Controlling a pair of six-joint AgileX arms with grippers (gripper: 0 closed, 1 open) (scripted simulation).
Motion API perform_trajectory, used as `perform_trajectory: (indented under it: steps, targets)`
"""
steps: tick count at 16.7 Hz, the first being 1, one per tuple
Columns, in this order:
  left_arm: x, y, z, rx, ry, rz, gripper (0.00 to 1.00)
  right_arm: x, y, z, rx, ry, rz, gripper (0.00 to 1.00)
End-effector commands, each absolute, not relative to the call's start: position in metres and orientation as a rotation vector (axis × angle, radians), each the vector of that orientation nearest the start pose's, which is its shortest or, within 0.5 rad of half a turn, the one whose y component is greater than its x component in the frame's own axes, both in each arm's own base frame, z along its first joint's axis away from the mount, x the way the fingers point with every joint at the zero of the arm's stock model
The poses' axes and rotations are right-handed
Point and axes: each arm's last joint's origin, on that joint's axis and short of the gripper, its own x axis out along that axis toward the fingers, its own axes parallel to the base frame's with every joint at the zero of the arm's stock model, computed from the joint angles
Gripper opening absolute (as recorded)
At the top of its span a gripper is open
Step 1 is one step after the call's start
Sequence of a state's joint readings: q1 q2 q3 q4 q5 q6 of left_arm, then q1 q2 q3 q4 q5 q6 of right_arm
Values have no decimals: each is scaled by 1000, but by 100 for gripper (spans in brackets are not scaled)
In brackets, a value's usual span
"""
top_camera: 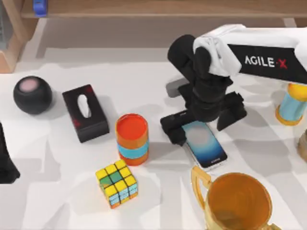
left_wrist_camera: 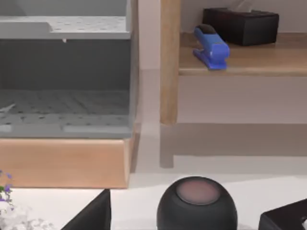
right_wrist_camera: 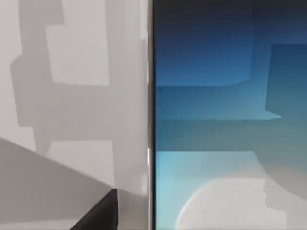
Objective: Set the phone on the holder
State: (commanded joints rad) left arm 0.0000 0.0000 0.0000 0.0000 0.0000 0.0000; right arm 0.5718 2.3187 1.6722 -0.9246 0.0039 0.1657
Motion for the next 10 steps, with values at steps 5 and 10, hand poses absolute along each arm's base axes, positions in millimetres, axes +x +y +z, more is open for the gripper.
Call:
perform_trajectory:
  steps: [5,10]
  targets:
    - [106,-1,160,0,0,0,100,365,241,93,-327,1546,328,92]
    - [106,-1,160,0,0,0,100,365,241,93,-327,1546,328,55]
